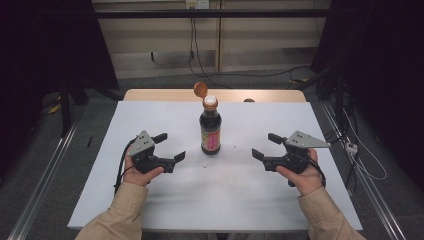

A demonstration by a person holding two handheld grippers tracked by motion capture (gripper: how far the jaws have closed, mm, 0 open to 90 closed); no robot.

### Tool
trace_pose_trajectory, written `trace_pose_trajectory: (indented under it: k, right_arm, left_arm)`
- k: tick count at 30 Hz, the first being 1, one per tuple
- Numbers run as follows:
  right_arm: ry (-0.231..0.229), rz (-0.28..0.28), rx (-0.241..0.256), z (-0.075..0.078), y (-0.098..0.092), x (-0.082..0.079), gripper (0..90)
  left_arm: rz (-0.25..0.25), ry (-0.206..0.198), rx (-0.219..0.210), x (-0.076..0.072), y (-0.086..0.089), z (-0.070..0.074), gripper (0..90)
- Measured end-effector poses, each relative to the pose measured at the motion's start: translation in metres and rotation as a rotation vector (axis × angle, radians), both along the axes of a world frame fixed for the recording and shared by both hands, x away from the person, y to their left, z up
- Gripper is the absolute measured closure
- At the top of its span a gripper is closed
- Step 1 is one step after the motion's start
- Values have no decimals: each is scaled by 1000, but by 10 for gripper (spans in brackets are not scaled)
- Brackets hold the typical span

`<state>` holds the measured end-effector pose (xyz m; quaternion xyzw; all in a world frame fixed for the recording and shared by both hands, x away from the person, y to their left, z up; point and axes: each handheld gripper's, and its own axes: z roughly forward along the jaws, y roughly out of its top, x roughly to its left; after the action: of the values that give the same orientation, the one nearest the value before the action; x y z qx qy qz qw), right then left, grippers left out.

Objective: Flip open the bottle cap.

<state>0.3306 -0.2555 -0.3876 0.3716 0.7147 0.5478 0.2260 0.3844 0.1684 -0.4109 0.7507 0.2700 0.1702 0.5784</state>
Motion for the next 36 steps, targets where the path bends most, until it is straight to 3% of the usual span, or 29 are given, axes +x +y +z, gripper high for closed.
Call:
trace_pose_trajectory:
  k: [36]
  right_arm:
    - [10, -55, 4, -24, -26, -22, 169]
  left_arm:
    - [46, -15, 9, -15, 46, -4, 50]
